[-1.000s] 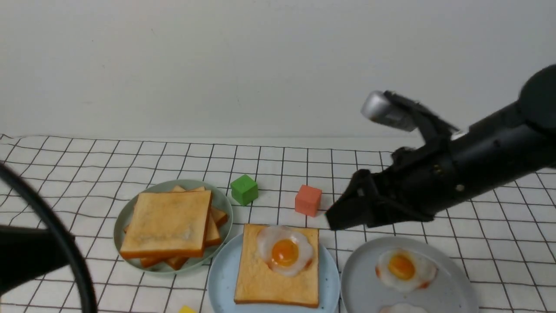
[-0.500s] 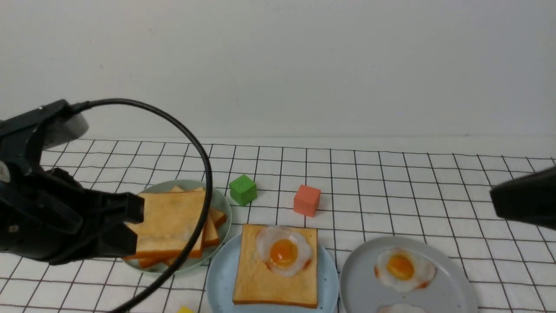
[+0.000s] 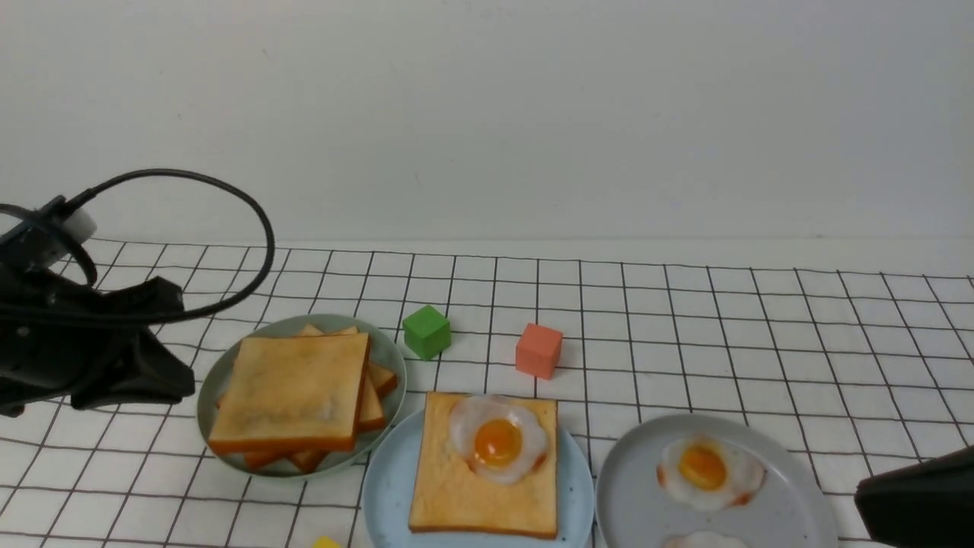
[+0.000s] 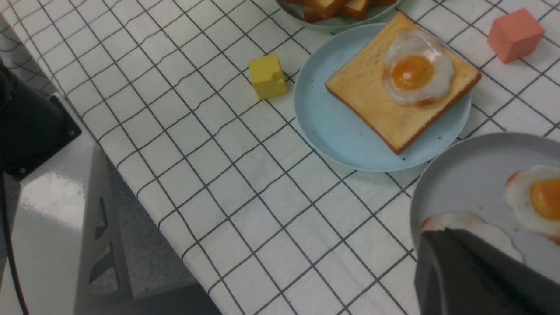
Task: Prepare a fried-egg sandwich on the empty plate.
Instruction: Use the left arm to grab a slice of bread
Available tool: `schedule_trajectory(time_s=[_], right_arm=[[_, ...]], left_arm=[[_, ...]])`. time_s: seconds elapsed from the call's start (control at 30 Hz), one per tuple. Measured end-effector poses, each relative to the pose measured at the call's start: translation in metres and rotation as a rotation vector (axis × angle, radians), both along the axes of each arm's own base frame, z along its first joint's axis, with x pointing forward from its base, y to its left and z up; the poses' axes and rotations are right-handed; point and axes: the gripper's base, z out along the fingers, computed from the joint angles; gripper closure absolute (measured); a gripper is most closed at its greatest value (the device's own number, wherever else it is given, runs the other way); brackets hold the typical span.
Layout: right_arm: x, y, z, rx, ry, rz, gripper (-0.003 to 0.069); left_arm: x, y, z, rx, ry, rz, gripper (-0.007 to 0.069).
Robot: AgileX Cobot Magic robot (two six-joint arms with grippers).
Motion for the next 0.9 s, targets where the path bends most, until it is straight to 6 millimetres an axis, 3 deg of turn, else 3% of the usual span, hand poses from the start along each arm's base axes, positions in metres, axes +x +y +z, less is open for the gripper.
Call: schedule_trajectory(time_s=[0.27,0.43,0.57,0.8,0.9], right_arm=[[-0.002,0.002,0.002,0.031,0.003,0.015,0.0658],[-0.003,0.003,0.003,0.051,0.010,0.019,0.0655],[-0.003,0.003,0.003,0.051,0.010,0.020,0.0652],[-0.003,0.003,0.003,0.055,0.020,0.010,0.0643],[-0.002,0.003,0.003,0.050,0.018,0.009,0.0641]], left_arm=[[0.036,0.006,-0.030,0.006,0.039,-0.038,0.0213],[0.046,0.007,-0.058,0.005,0.062,-0.104,0.0164],[0.051,0.005,-0.077,-0.021,0.075,-0.146,0.0202],[0.052,0.003,-0.081,-0.054,0.079,-0.165,0.0512],[0.050,0.005,-0.080,-0.069,0.090,-0.170,0.0555]])
